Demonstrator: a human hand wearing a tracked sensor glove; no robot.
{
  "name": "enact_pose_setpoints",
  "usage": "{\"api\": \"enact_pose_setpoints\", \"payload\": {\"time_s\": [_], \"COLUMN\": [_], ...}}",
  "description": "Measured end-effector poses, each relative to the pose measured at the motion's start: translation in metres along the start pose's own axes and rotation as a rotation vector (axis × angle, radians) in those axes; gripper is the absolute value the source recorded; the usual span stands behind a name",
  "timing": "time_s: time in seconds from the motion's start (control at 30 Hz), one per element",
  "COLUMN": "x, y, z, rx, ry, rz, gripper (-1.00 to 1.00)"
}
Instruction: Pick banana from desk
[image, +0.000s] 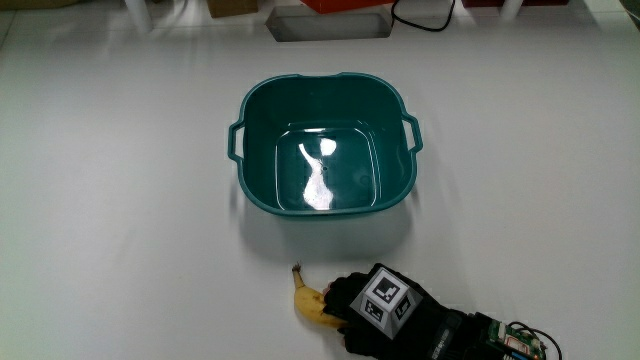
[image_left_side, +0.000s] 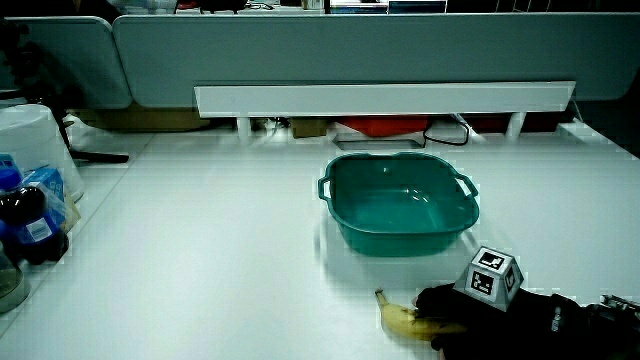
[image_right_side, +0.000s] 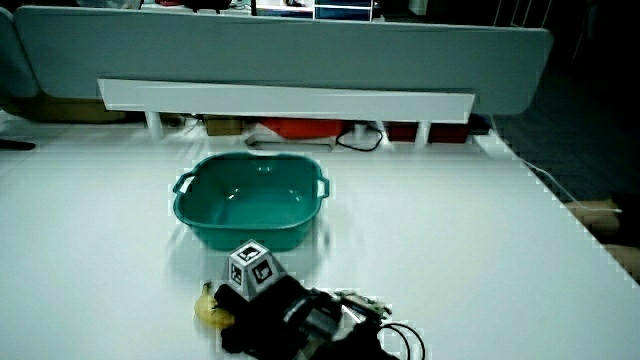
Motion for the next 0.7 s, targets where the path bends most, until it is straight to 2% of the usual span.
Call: {"api": "enact_pose_setpoints", "payload": {"time_s": [0.13, 0.4, 0.57, 0.7], "x": [-0.0001, -0.0006, 0.0034, 0.0046], "y": [-0.0005, -0.0023, -0.0013, -0.0029], "z": [-0.0008, -0.0002, -0.0033, -0.0021], "rx": [0.012, 0.036, 0.046, 0.063], "ry": [0.008, 0.003, 0.045, 0.052], "rz": [-0.003, -0.002, -0.003, 0.003], "gripper": [1.0, 1.0, 1.0, 1.0]}}
